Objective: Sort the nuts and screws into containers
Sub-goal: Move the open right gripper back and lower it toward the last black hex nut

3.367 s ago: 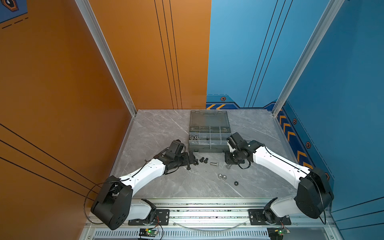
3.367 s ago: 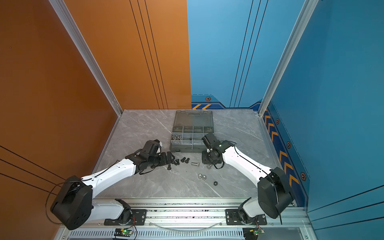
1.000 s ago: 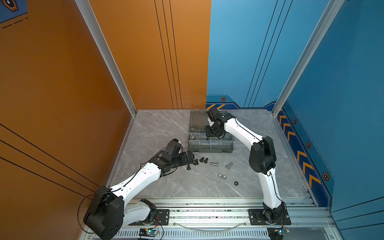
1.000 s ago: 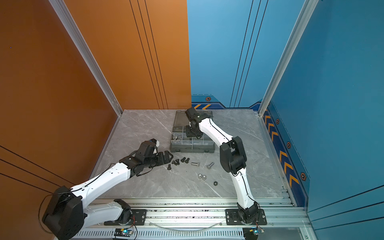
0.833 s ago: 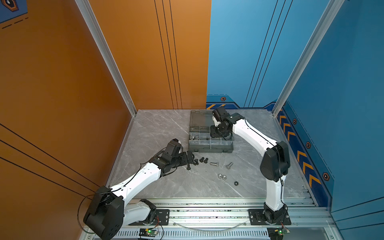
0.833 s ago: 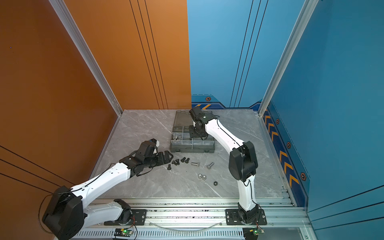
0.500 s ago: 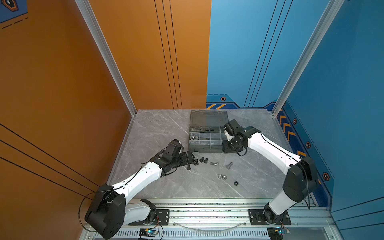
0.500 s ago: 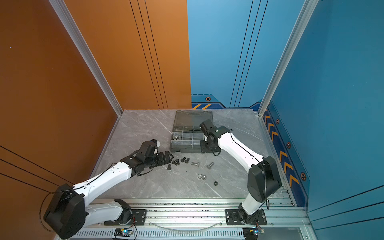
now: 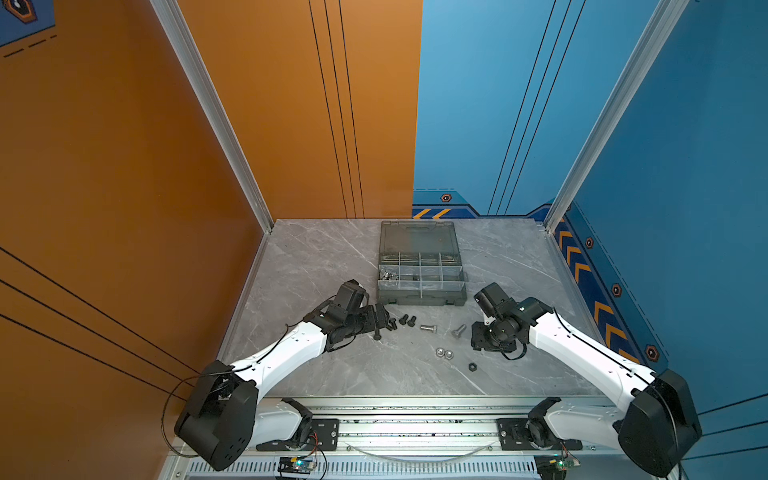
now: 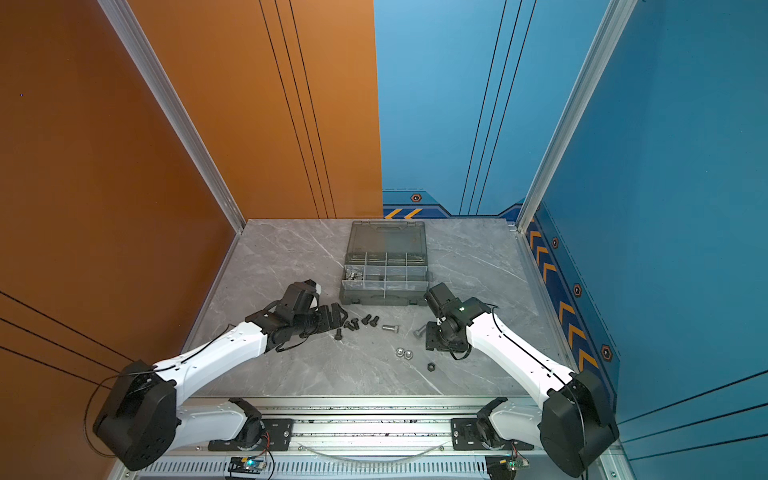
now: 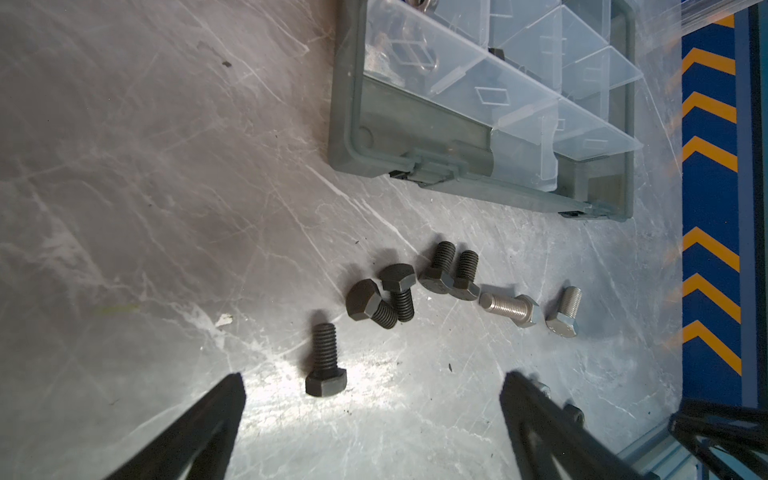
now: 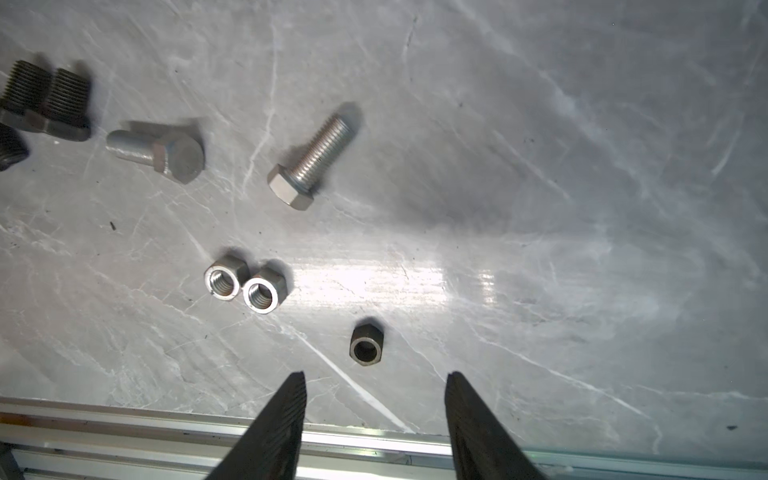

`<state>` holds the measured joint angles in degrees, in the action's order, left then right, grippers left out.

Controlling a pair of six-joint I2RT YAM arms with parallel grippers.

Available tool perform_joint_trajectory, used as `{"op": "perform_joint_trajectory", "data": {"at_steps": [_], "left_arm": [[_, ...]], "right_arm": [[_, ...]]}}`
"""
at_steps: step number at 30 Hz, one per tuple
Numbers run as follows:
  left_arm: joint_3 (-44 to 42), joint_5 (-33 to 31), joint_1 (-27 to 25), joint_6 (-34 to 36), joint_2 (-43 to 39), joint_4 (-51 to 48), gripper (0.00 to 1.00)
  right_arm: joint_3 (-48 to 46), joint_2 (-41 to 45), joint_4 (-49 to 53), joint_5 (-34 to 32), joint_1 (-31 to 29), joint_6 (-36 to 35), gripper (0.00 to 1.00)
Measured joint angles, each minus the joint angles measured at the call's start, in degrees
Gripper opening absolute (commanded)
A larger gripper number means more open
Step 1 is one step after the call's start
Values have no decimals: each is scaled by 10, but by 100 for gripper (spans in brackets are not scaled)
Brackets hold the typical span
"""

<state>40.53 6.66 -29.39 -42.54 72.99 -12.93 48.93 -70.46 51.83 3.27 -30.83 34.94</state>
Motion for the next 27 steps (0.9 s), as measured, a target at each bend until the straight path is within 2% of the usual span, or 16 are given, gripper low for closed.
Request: {"op": "perform_joint_trajectory", "data": {"at_steps": [6, 14, 27], "left_arm": [[0, 1, 0, 0, 0, 2, 98], [0, 1, 0, 0, 0, 8, 98], [0, 1, 0, 0, 8, 12, 98]], "right_arm": [[-43, 3, -17, 11, -21, 31, 56], [-53, -23, -48, 12, -55, 68, 55], [-75, -72, -101, 12, -66, 100, 51]]}}
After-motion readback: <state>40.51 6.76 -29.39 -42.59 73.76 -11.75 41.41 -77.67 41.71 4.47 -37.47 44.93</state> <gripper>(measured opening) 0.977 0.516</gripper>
